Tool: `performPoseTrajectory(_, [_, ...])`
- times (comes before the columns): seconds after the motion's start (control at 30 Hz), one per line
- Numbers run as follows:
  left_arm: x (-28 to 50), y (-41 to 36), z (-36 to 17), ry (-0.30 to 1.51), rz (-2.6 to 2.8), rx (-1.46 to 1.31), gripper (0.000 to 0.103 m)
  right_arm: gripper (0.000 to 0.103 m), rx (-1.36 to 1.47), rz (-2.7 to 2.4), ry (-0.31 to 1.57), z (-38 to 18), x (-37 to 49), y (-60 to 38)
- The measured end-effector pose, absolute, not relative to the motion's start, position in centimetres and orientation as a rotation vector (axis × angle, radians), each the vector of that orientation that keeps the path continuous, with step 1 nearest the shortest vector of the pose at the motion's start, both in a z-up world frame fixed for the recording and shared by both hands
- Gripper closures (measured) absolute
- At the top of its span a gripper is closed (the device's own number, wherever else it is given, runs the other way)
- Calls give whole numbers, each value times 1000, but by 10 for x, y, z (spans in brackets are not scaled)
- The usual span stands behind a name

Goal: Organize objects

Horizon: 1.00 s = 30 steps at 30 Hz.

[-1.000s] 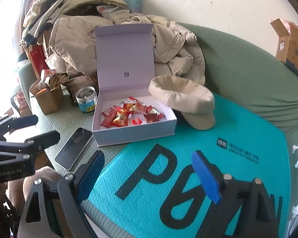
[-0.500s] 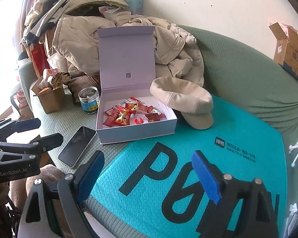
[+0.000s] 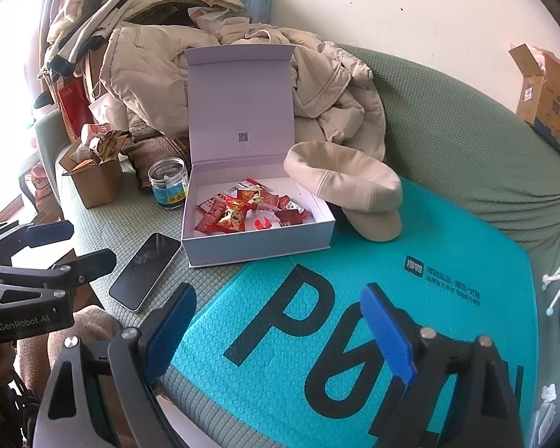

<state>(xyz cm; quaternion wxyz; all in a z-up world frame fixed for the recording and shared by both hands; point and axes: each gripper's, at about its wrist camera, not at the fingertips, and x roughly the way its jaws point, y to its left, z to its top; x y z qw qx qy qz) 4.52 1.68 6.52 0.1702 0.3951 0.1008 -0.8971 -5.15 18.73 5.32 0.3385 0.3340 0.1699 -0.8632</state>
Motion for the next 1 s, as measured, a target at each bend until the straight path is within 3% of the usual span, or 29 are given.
performPoseTrajectory(1.0, [47,17,66,277,-2549,1126,29,13,882,-2250,455,52,-50,183])
